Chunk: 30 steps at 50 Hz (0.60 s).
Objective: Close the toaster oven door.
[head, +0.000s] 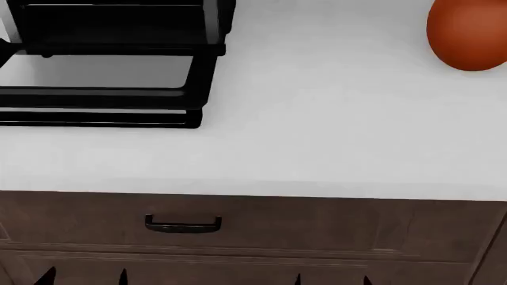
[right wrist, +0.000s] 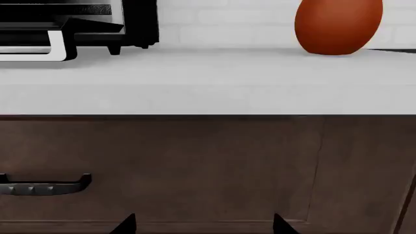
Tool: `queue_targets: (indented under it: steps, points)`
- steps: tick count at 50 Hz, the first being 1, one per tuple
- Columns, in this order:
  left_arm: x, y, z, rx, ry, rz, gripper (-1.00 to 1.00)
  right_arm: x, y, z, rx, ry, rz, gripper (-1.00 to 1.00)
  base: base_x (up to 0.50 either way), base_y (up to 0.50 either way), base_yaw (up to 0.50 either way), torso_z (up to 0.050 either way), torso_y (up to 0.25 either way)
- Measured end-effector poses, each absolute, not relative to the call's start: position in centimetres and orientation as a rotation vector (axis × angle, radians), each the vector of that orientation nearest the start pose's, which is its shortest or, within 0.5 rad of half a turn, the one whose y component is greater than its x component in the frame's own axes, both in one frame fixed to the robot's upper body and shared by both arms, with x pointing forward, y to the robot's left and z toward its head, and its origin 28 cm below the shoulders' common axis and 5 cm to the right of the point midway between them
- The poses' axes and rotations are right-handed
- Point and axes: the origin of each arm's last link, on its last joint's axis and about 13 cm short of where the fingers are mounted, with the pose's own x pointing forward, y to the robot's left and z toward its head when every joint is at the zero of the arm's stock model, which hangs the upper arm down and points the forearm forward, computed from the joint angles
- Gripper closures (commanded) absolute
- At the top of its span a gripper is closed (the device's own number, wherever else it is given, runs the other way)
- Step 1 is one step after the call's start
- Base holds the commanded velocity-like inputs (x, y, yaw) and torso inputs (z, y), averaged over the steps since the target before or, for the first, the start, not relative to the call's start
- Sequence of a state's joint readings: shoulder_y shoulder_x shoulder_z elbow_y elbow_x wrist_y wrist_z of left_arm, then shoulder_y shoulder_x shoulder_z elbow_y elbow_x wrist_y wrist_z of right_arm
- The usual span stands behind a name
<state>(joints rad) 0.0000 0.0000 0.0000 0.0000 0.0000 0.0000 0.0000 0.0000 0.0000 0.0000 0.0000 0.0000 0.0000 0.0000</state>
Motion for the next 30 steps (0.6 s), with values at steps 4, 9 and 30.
queue_targets:
  steps: [4,9,30]
  points:
    - [20.9,20.5,1.2,-0.006,0.001,-0.004,-1.00,20.9,-9.4,1.2,-0.001,-0.004,0.001,-1.00,0.00,0.00,0.00,0.000,0.000]
    - [21.1,20.5,1.2,-0.015,0.012,-0.010,-1.00,21.2,-9.4,1.2,-0.003,-0.003,0.002,-1.00,0.00,0.00,0.00,0.000,0.000]
    - [21.2,20.5,2.3,-0.027,0.002,-0.050,-1.00,21.5,-9.4,1.3,-0.017,-0.013,-0.008,-1.00,0.00,0.00,0.00,0.050,0.000]
